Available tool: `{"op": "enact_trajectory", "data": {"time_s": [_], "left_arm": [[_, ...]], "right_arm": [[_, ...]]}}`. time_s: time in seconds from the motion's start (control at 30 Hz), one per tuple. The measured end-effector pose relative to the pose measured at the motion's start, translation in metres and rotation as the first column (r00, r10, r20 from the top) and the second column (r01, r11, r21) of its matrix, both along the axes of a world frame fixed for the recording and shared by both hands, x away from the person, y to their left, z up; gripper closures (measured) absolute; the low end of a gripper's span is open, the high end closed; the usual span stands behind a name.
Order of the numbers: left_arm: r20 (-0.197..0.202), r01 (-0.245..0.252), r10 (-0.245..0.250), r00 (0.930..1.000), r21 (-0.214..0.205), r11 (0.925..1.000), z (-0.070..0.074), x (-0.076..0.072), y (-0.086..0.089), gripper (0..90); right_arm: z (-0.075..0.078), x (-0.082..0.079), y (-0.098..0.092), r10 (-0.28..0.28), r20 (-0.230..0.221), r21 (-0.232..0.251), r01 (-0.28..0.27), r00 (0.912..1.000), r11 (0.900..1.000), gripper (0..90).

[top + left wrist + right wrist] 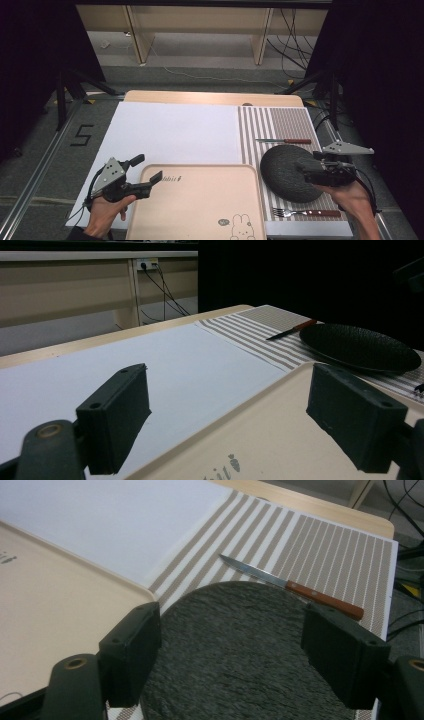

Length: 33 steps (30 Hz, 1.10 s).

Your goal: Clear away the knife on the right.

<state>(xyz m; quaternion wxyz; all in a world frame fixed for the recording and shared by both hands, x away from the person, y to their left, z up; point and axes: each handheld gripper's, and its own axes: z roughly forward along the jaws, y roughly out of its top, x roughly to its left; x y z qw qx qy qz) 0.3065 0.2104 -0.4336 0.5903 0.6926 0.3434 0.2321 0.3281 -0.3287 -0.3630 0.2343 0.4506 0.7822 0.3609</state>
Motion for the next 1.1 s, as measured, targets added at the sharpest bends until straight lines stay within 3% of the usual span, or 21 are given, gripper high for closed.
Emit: {"op": "enact_trajectory", "data": {"time_s": [0.03, 0.07, 0.1, 0.3, 0.4, 0.53, 0.6, 0.7, 0.73, 0.8, 0.83, 1.1], "left_arm": [[0.0, -0.001, 0.001, 1.0, 0.001, 1.0, 0.0, 0.0, 0.0, 16.3], [0.0, -0.001, 0.001, 1.0, 0.001, 1.0, 0.0, 0.0, 0.0, 16.3], [0.0, -0.002, 0.002, 1.0, 0.002, 1.0, 0.0, 0.0, 0.0, 16.3], [-0.005, -0.005, 0.005, 1.0, 0.002, 1.0, -0.001, 0.001, 0.0, 16.3], [-0.005, -0.007, 0.007, 1.0, 0.004, 1.0, -0.001, 0.001, 0.0, 16.3], [-0.004, -0.009, 0.009, 1.0, 0.005, 0.9999, -0.001, 0.001, 0.0, 16.3], [-0.004, -0.009, 0.009, 0.9999, 0.005, 0.9999, -0.001, 0.001, 0.0, 16.3], [-0.005, -0.01, 0.01, 0.9999, 0.006, 0.9999, -0.001, 0.001, 0.0, 16.3], [-0.005, -0.01, 0.01, 0.9999, 0.005, 0.9999, -0.001, 0.001, 0.0, 16.3], [-0.005, -0.01, 0.01, 0.9999, 0.006, 0.9999, -0.001, 0.001, 0.0, 16.3], [-0.004, -0.011, 0.011, 0.9999, 0.007, 0.9999, -0.001, 0.001, 0.0, 16.3], [-0.008, -0.014, 0.014, 0.9999, -0.002, 0.9999, -0.002, 0.002, 0.002, 16.3]], "right_arm": [[0.001, 0.0, 0.0, 0.002, -0.033, 0.013, -0.002, 0.9995, 0.9999, 25.1], [0.001, 0.0, 0.0, 0.002, -0.033, 0.013, -0.002, 0.9995, 0.9999, 25.1], [0.0, 0.003, -0.002, -0.035, -0.044, 0.009, 0.036, 0.9984, 0.9993, 25.1], [-0.004, 0.016, -0.013, -0.002, -0.018, -0.018, 0.001, 0.9998, 0.9998, 25.2], [-0.005, 0.02, -0.015, -0.025, -0.036, 0.0, 0.025, 0.999, 0.9997, 25.3], [-0.005, 0.025, -0.018, -0.046, -0.071, -0.016, 0.044, 0.9964, 0.9989, 25.3], [-0.006, 0.032, -0.02, -0.032, -0.062, -0.016, 0.031, 0.9975, 0.9994, 25.3], [-0.006, 0.038, -0.019, -0.061, -0.118, -0.006, 0.061, 0.9911, 0.9981, 25.4], [-0.007, 0.042, -0.02, -0.05, -0.104, -0.021, 0.049, 0.9933, 0.9986, 25.3], [-0.007, 0.052, -0.022, -0.036, -0.133, -0.034, 0.031, 0.9905, 0.9989, 25.2], [-0.007, 0.056, -0.021, -0.054, -0.135, -0.035, 0.05, 0.9894, 0.9981, 25.2], [-0.01, 0.082, -0.028, -0.06, -0.16, -0.058, 0.051, 0.9854, 0.997, 25.2]]}}
